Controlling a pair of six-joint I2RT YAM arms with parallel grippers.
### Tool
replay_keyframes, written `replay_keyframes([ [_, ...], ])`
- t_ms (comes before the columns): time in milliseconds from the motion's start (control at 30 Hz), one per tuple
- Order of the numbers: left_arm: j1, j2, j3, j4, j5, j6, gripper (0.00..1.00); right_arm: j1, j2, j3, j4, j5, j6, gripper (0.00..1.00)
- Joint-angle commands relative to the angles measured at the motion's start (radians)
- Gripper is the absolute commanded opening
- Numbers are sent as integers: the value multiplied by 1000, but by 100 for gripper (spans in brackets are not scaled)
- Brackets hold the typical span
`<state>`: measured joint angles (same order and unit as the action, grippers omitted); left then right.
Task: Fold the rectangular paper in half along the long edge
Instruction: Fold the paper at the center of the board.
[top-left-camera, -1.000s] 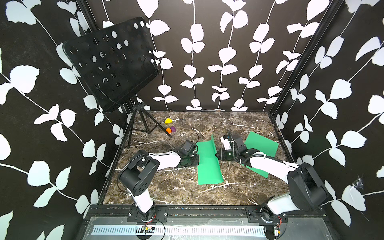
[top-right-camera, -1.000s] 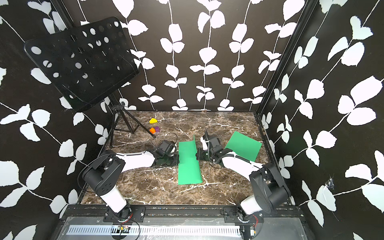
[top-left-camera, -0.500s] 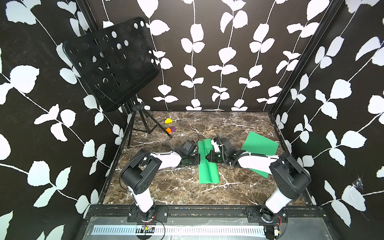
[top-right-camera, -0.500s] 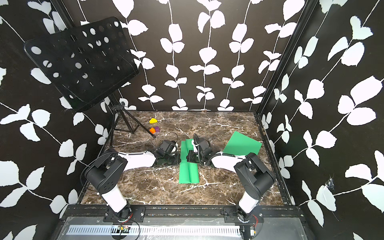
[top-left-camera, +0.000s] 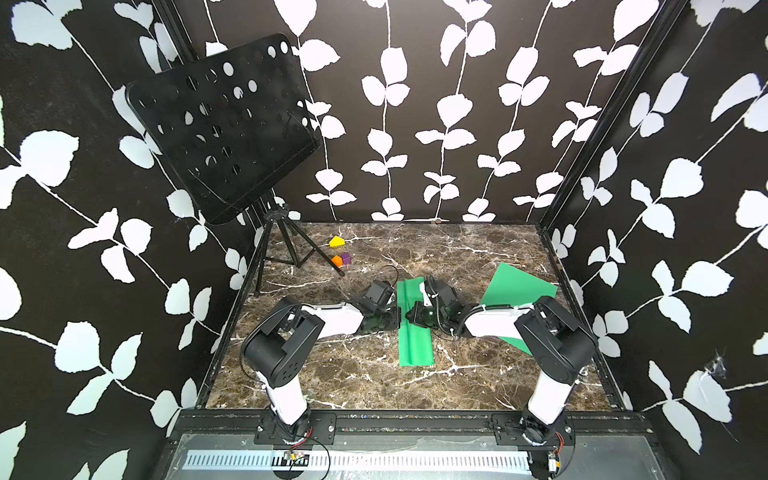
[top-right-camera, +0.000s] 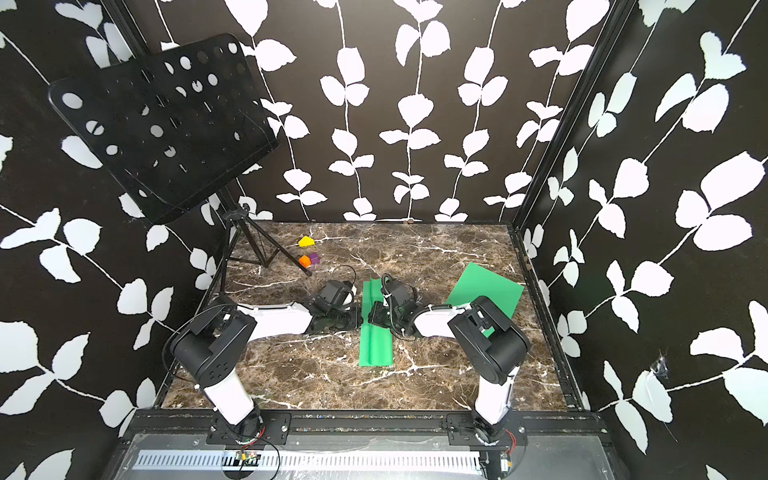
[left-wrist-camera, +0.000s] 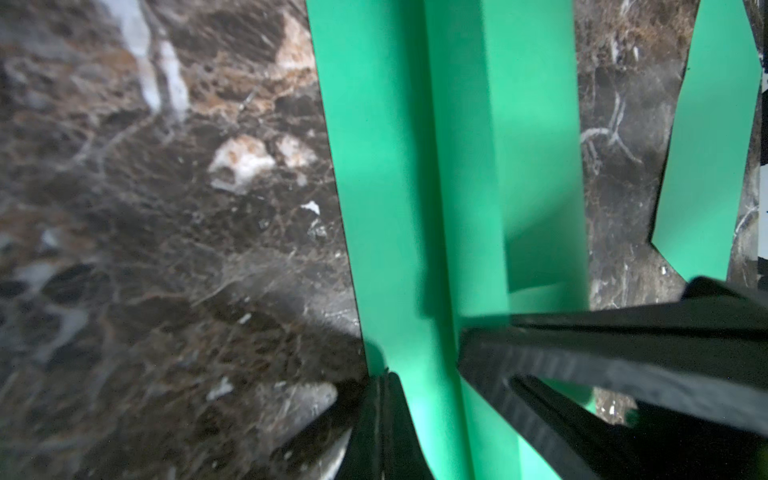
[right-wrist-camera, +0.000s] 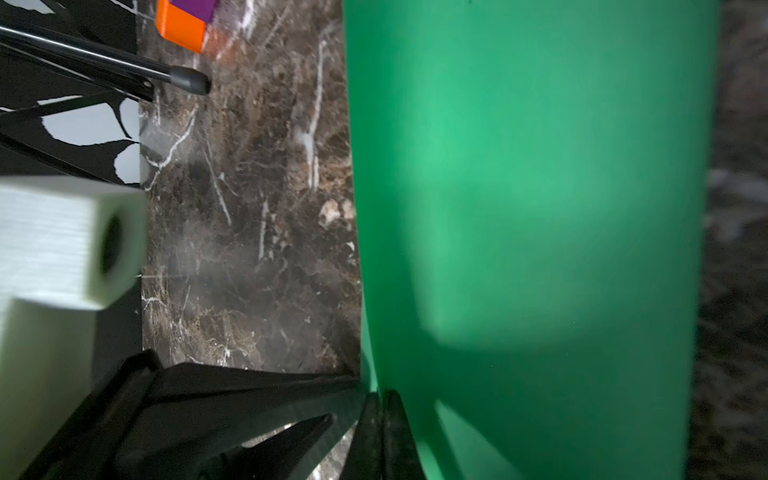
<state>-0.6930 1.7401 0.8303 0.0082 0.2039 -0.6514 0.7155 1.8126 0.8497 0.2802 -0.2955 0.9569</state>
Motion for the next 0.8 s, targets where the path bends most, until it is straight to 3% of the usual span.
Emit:
replay_keyframes([
  [0, -2, 79, -63, -175, -34, 10, 0, 10, 18, 33, 49, 3, 29, 0],
  [767, -2, 82, -59, -186, -33, 14, 0, 11, 73, 38, 103, -37, 48, 0],
])
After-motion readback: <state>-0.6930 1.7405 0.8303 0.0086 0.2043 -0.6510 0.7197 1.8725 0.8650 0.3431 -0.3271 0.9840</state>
